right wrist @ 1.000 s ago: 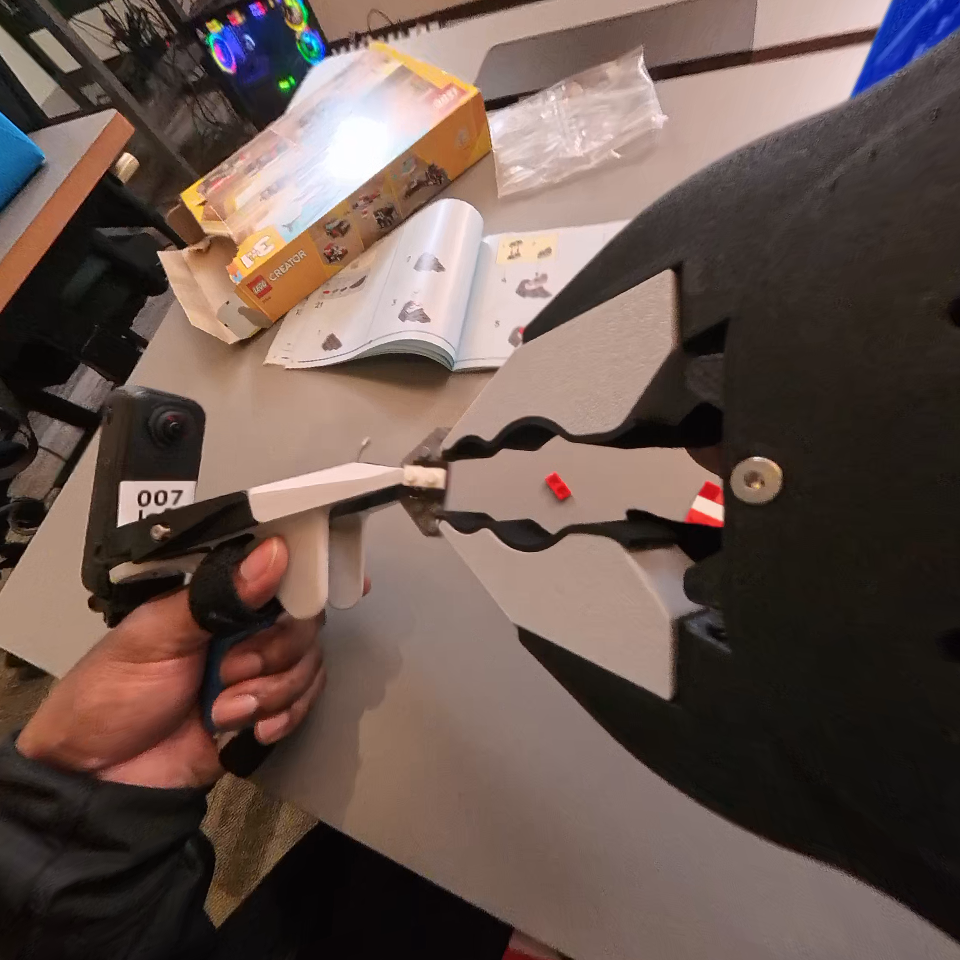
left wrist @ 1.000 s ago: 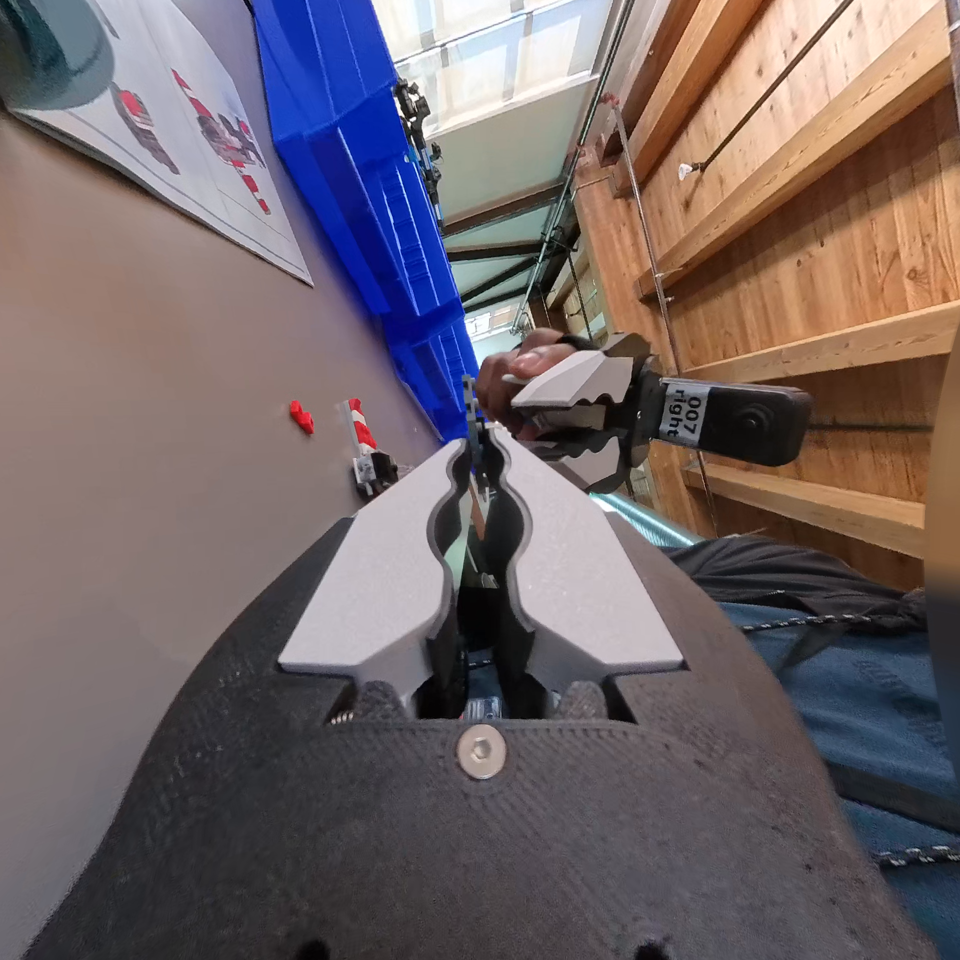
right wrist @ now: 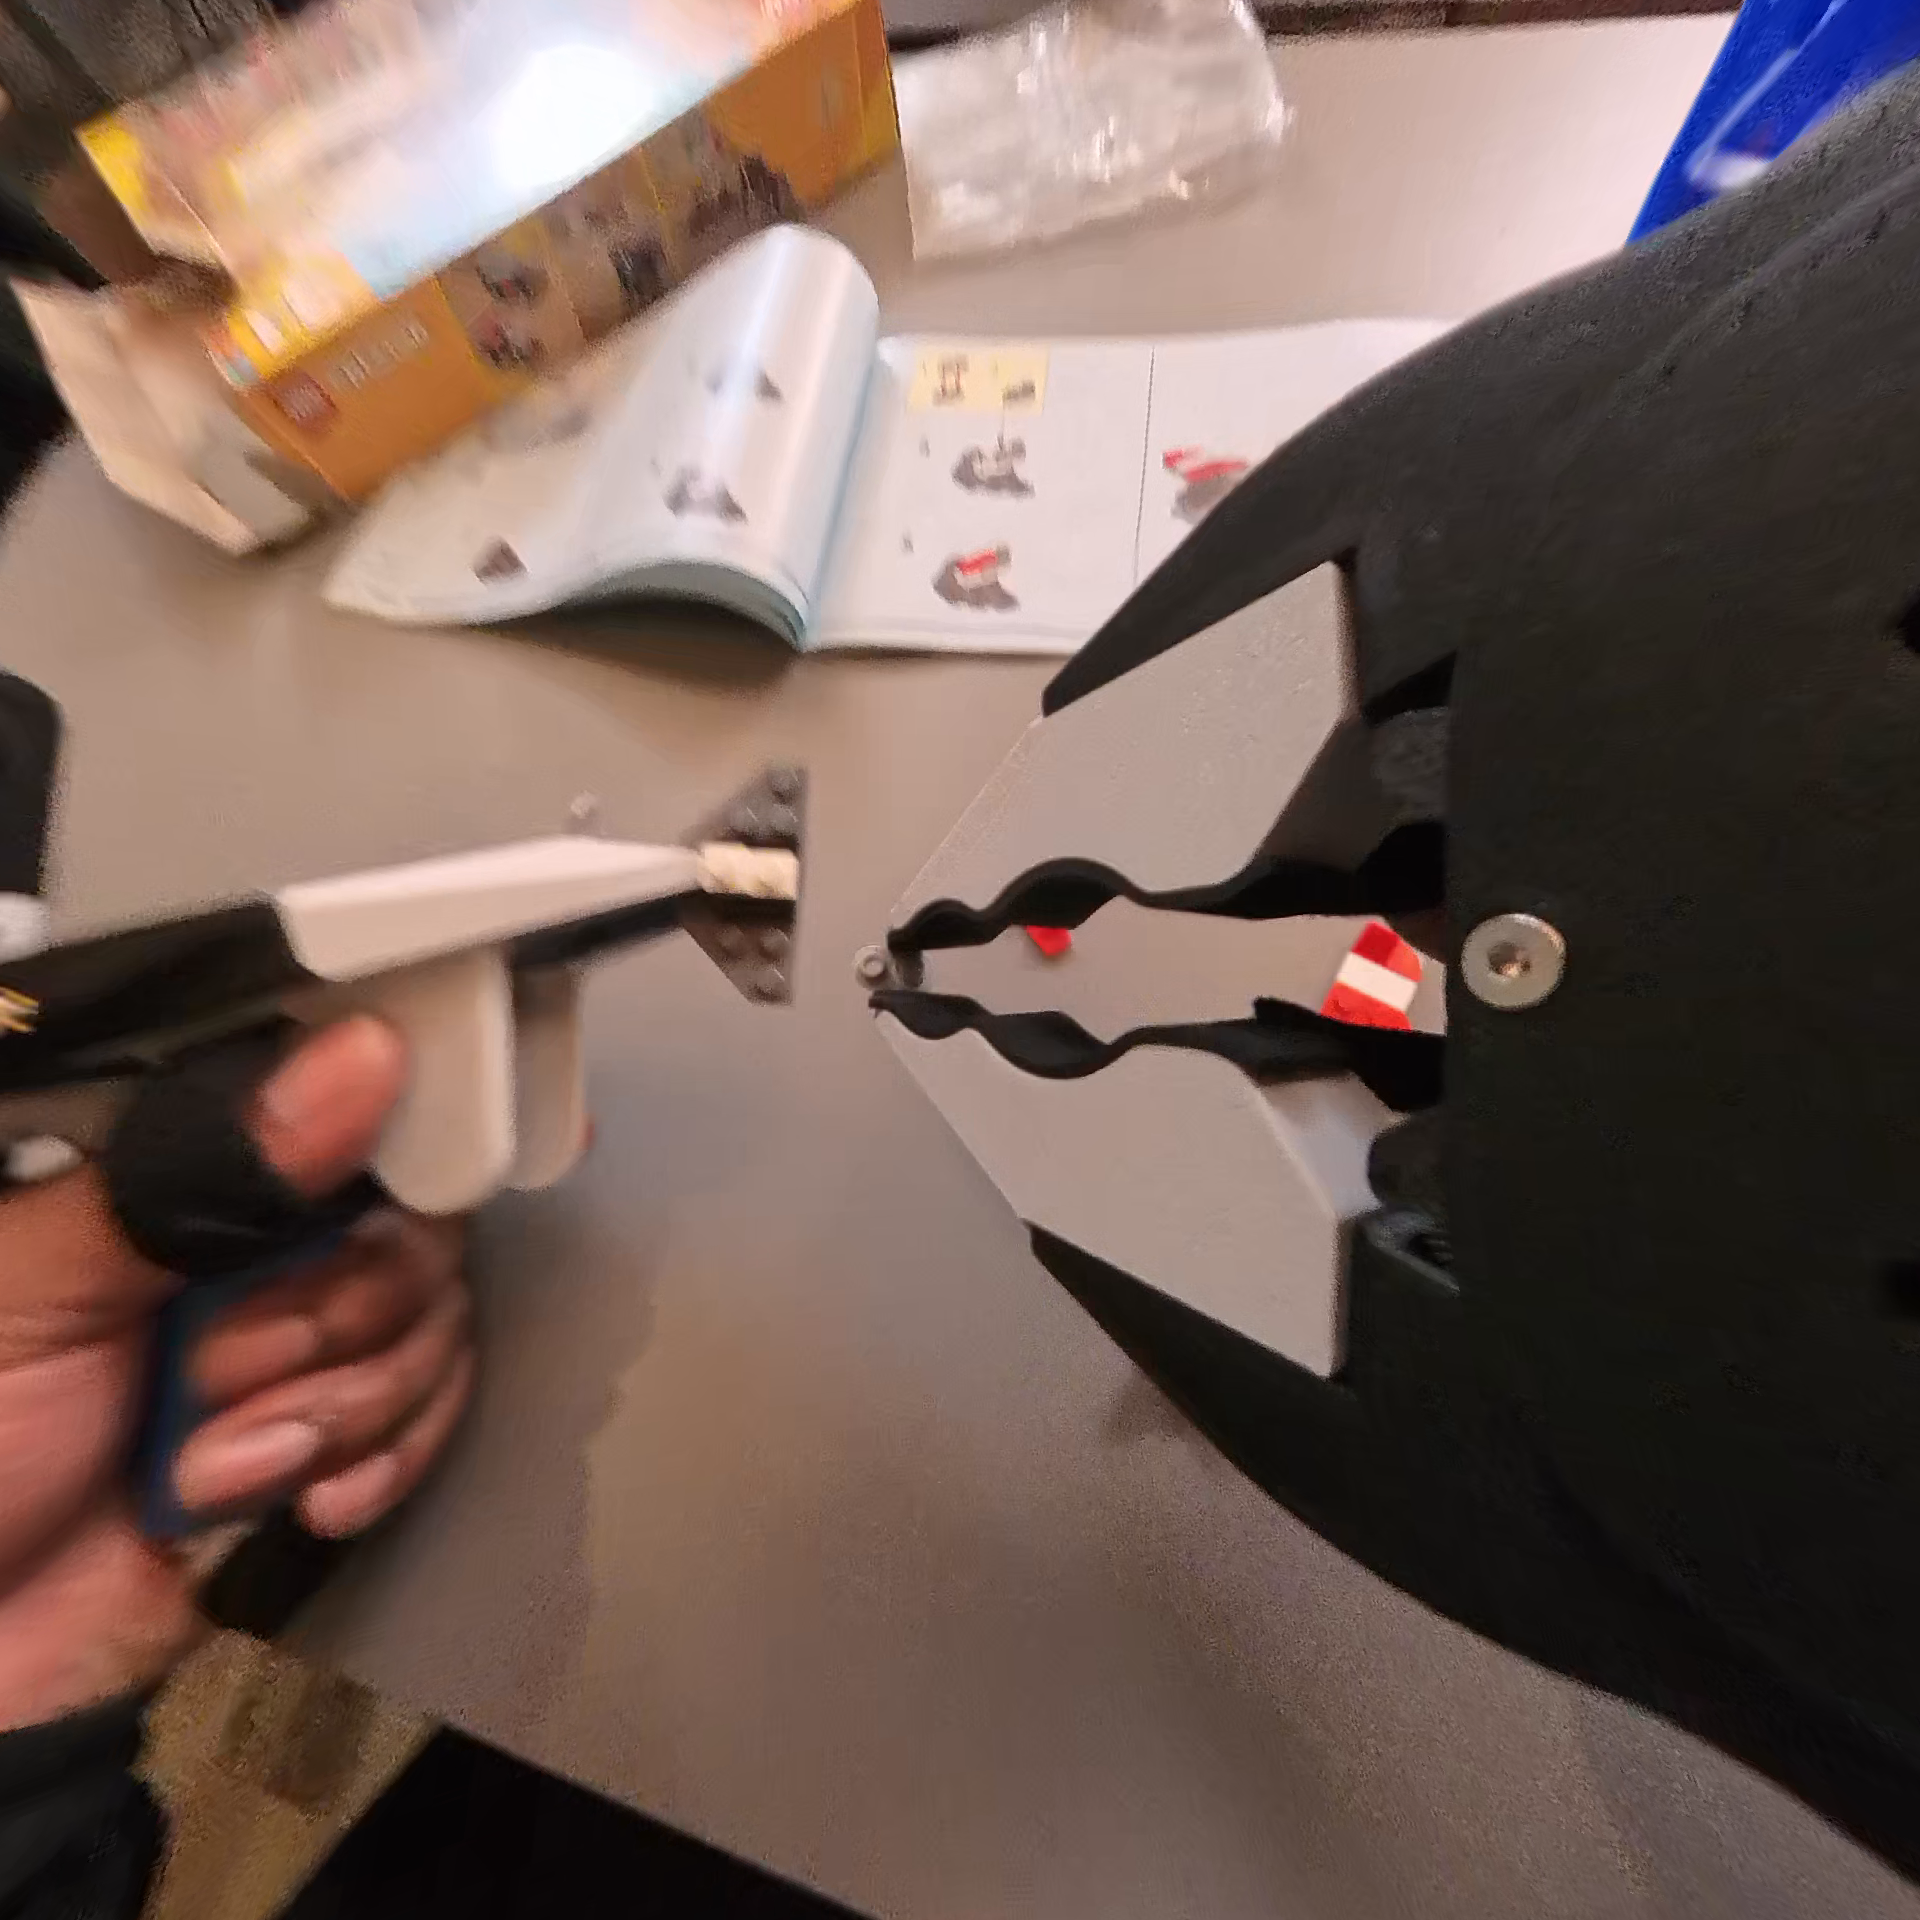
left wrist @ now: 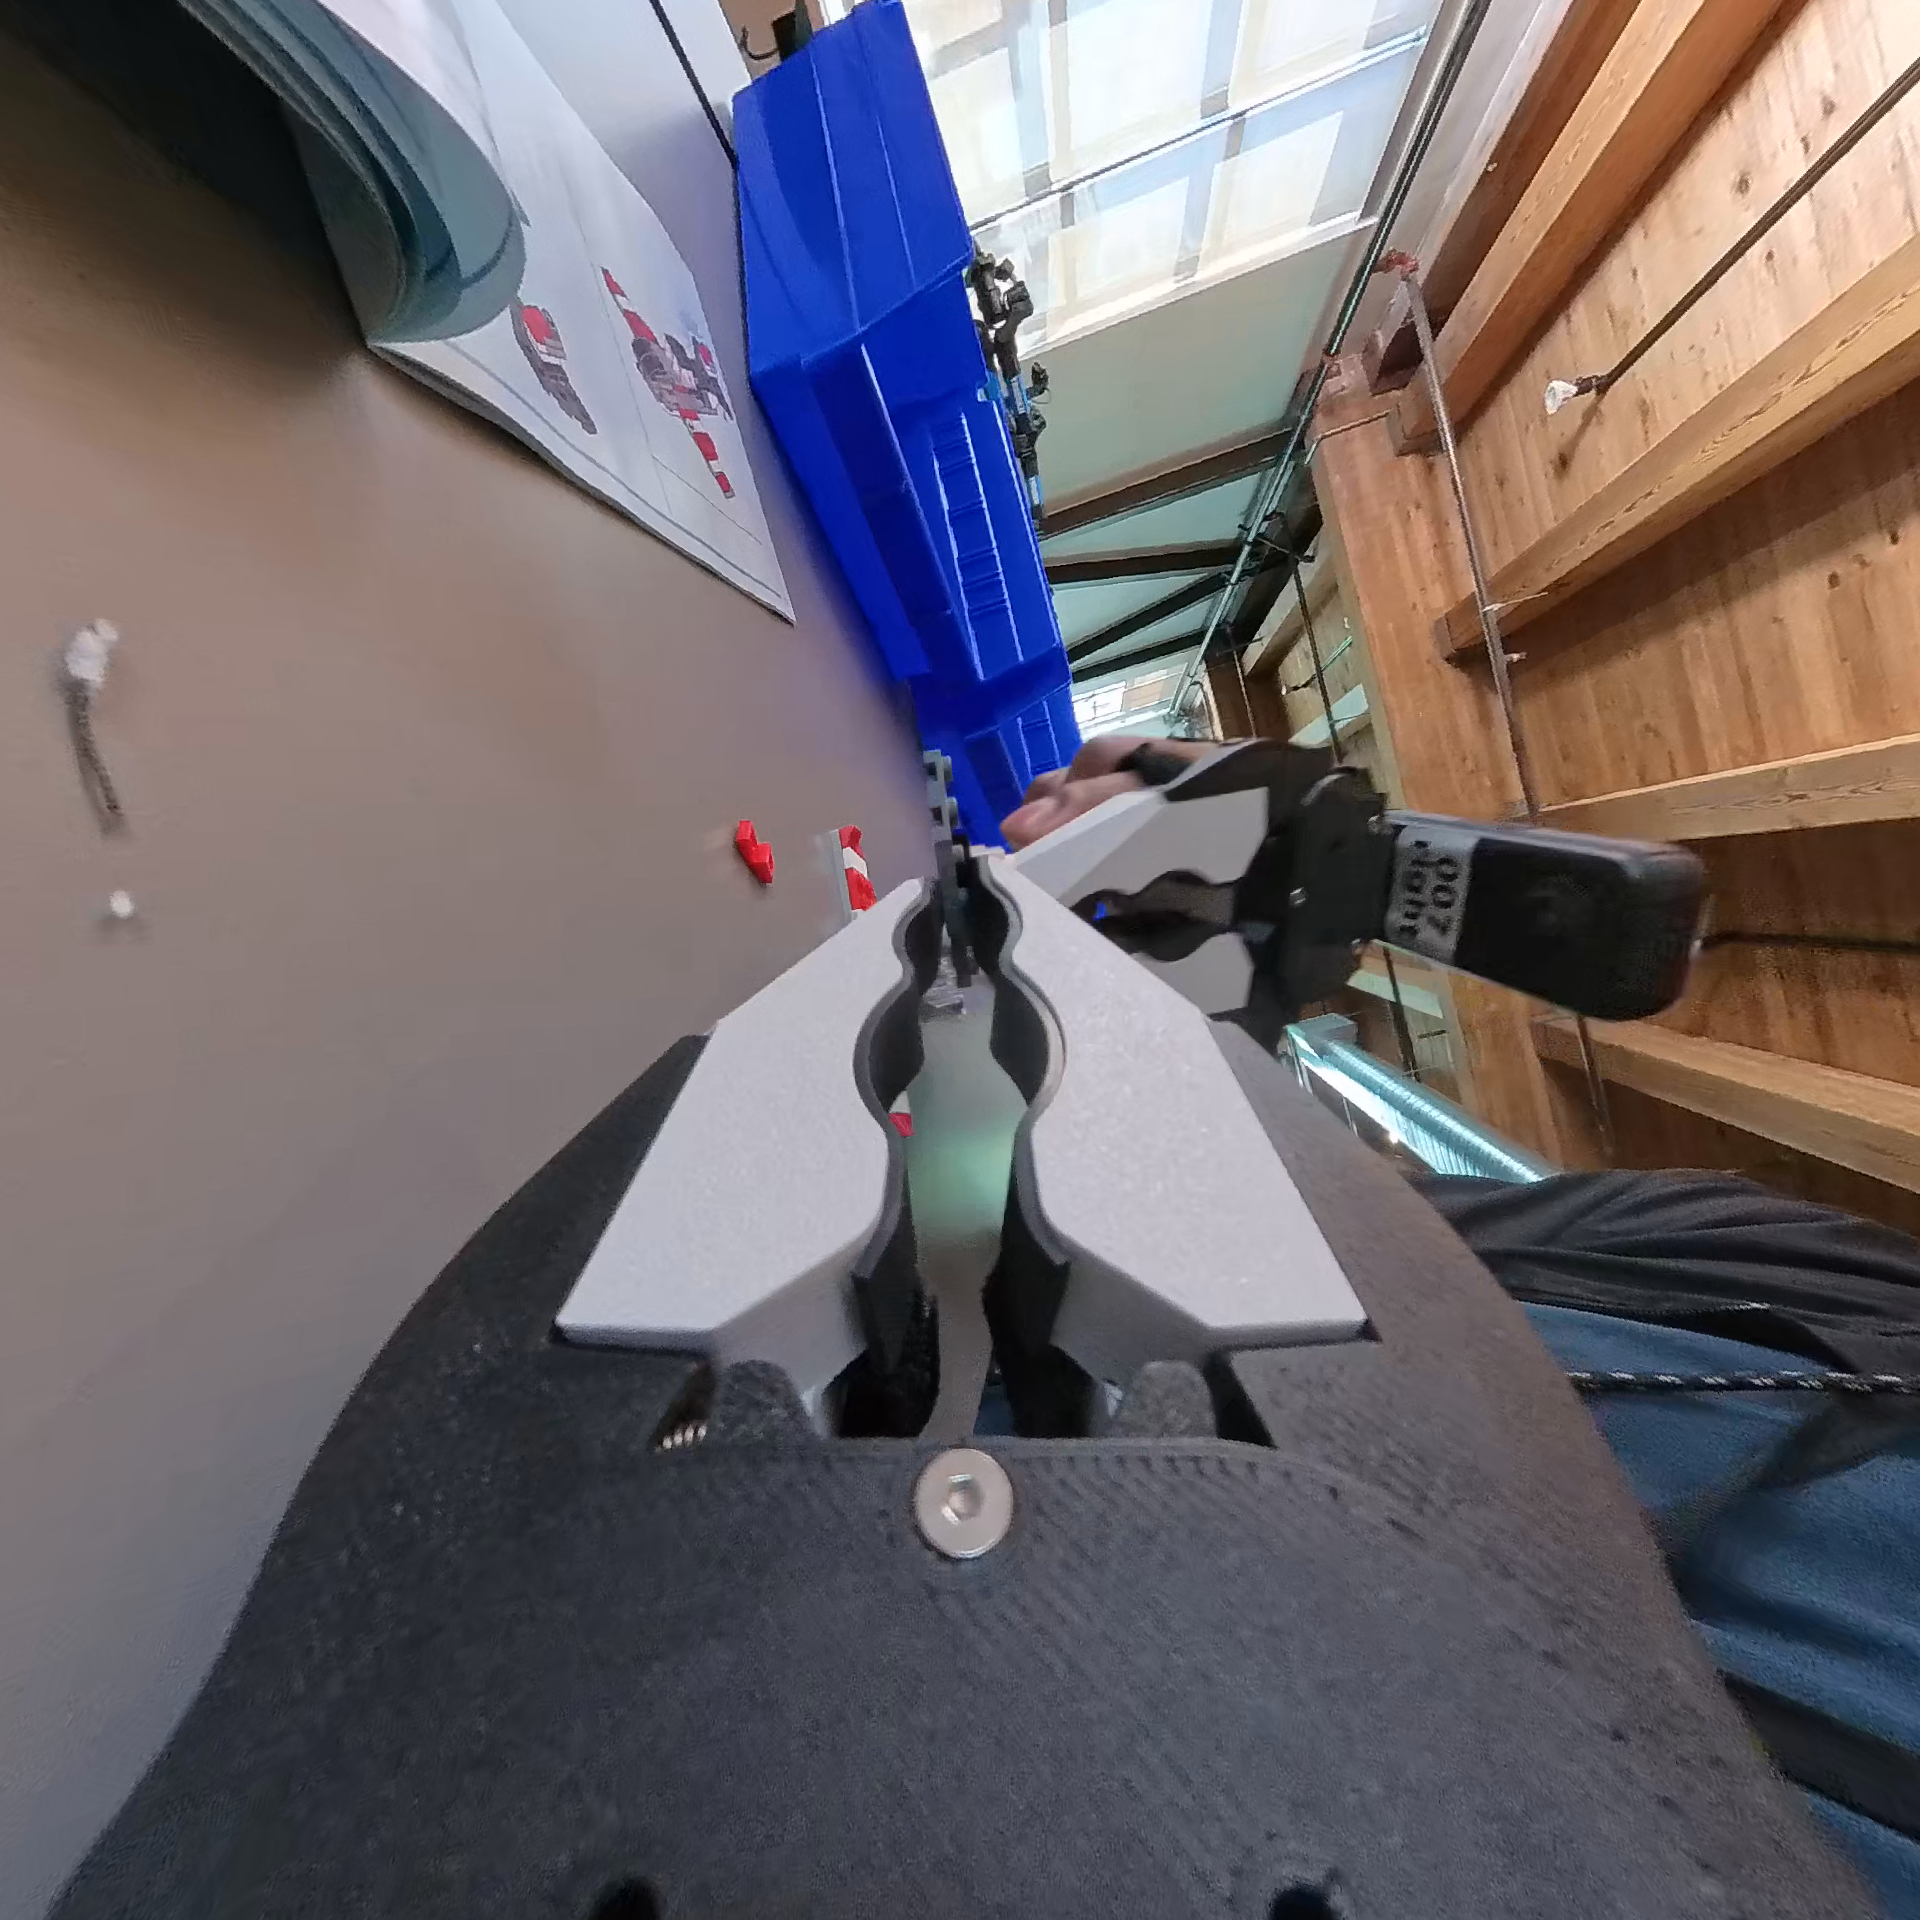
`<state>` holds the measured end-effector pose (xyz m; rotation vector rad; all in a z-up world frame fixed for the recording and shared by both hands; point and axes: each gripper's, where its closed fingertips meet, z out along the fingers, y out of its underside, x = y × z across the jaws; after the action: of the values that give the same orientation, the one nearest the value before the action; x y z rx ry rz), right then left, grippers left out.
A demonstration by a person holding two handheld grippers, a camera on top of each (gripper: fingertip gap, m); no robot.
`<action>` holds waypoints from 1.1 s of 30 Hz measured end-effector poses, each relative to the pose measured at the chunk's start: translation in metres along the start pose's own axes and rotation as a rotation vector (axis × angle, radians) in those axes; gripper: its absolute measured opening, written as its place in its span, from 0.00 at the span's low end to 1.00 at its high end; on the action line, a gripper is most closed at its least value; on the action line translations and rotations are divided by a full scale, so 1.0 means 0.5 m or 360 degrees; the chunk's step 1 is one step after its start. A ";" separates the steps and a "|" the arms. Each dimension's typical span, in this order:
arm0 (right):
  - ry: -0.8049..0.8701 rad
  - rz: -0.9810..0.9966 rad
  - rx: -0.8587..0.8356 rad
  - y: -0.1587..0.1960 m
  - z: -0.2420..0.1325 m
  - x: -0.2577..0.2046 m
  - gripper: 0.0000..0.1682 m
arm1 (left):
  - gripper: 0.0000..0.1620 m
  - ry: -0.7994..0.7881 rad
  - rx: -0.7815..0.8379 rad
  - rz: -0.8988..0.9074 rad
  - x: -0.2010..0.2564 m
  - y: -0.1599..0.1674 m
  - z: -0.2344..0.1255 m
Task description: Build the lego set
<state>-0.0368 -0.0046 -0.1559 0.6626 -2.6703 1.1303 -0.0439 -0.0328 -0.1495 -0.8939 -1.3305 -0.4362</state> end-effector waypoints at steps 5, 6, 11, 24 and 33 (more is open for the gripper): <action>0.0084 -0.0021 0.0045 -0.034 -0.017 0.030 0.05 | 0.03 -0.0010 -0.0018 0.0020 0.002 0.005 0.005; 0.0084 -0.0029 0.0035 -0.034 -0.015 0.030 0.05 | 0.03 -0.0012 -0.0022 0.0027 0.002 0.006 0.006; 0.0068 -0.0036 0.0001 -0.030 -0.009 0.027 0.05 | 0.03 -0.0034 -0.0035 0.0063 0.003 0.009 0.008; 0.0082 -0.0066 -0.0025 -0.027 -0.008 0.027 0.05 | 0.02 -0.0057 -0.0041 0.0102 0.004 0.011 0.013; 0.0097 -0.0153 -0.0060 -0.022 -0.010 0.028 0.05 | 0.03 -0.0053 -0.0063 0.0145 0.010 0.014 0.015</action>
<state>-0.0441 -0.0122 -0.1409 0.7300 -2.5727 1.0557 -0.0425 -0.0221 -0.1472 -0.9943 -1.3098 -0.3795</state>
